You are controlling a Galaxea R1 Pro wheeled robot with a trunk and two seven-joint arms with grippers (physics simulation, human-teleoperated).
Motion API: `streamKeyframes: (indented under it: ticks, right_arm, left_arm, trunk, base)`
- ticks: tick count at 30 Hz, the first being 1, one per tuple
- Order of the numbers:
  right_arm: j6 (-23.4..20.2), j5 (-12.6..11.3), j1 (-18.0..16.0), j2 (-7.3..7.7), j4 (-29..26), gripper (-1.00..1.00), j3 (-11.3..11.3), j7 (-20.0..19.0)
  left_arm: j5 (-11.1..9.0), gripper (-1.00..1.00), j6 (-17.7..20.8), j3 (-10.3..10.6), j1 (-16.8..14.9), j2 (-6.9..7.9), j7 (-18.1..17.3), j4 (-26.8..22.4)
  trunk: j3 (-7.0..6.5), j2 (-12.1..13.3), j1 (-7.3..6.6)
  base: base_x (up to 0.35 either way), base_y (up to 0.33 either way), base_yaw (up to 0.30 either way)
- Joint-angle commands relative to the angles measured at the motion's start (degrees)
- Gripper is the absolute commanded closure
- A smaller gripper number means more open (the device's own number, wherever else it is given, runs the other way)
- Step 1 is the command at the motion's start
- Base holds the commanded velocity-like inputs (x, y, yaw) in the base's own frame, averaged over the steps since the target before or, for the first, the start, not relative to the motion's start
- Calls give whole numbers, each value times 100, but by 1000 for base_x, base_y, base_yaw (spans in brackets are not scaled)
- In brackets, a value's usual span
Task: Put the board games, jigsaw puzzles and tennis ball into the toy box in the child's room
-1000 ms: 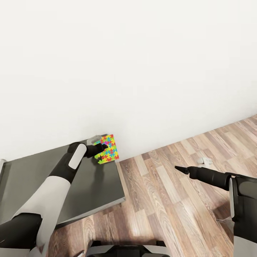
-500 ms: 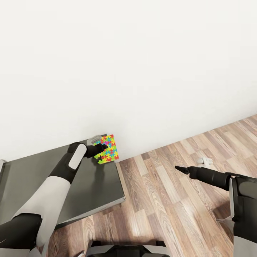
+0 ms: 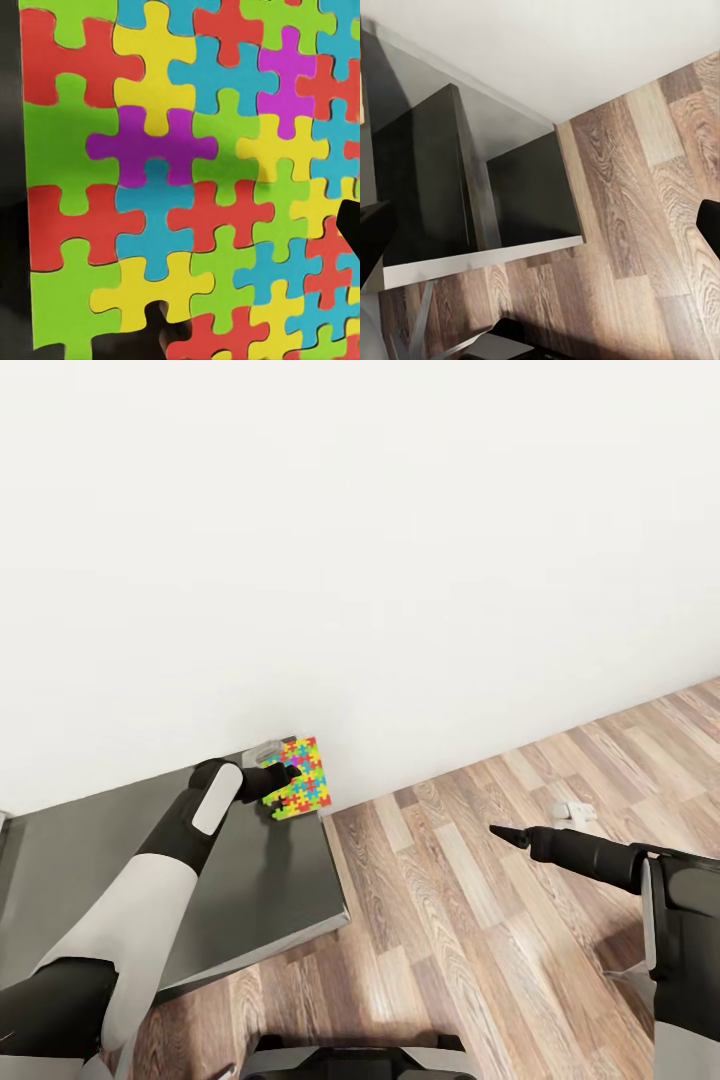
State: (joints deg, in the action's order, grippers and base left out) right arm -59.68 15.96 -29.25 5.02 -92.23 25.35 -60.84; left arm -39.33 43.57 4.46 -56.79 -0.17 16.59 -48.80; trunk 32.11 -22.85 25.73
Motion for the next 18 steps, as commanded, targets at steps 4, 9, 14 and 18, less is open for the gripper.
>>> streamKeyframes:
  ticks: [4, 9, 14, 18]
  right_arm:
    - [-32, 56, -4, -1, -5, -100, 7, -59]
    - [-32, 56, -3, 2, -5, -100, 6, -59]
    - [-32, 56, -3, 0, -5, -100, 5, -59]
    - [-32, 56, -2, 1, -5, -100, 5, -59]
  left_arm:
    - [-162, -100, -7, 0, 7, 8, 55, -7]
    - [-166, -100, -7, -11, 26, 53, 52, -11]
    - [-169, -100, -7, -18, 60, 82, 50, -17]
    - [-170, -100, -7, -21, 74, 93, 48, -27]
  trunk:
    - [9, -7, 5]
    - [9, -7, 5]
    - [9, -7, 5]
    - [9, -7, 5]
  base:
    - [0, 0, -16]
    - [0, 0, -7]
    - [0, 0, -5]
    - [0, 0, -53]
